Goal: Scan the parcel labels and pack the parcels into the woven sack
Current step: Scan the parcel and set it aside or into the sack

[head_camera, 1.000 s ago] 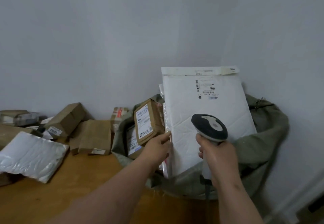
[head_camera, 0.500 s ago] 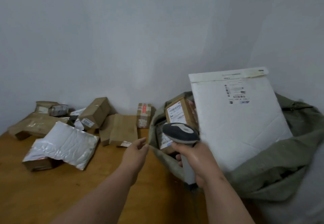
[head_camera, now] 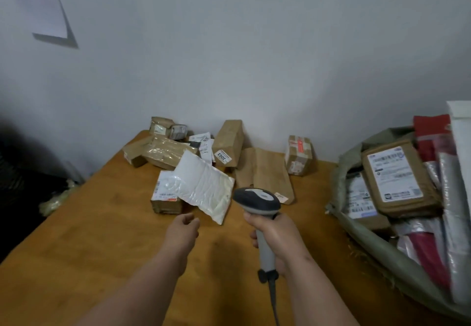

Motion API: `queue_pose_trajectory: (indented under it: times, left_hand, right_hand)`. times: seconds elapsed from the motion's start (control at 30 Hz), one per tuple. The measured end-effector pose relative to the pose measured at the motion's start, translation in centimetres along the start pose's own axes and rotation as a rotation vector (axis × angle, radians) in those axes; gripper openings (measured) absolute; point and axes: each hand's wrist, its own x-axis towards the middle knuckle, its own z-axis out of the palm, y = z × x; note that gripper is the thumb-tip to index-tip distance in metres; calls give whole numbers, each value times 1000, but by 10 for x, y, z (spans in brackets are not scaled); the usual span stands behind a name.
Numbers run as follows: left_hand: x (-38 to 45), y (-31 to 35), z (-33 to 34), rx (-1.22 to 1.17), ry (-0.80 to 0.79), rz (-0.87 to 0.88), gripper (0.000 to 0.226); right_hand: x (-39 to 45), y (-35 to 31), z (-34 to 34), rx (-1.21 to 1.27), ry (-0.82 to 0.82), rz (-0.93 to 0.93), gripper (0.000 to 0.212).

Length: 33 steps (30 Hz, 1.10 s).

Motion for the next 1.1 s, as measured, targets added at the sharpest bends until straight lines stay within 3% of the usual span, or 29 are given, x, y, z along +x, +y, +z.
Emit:
queue_pose_trajectory:
  times: [0.27,0.5,0.7,0.87,1.0,1.1]
  left_hand:
    - [64,-7,-7,-91,-21,-221,40]
    - [123,-9,24,-211,-23,-338,65]
    - [150,-12,43,-337,67,-351,39]
    - [142,5,40,-305,161,-100,8]
    - [122,32,23,-94,242,196,15]
    - [104,47,6,26,174,358,24]
  right_hand:
    - [72,-3,44,10,-54,78,28]
    - [130,6,55,31,-75,128,16]
    - [151,19,50,25,-43,187,16]
    - [148,12,53,53,8,170,19]
    - [131,-1,65,143,50,106,22]
    - [106,-12,79,218,19,55,28]
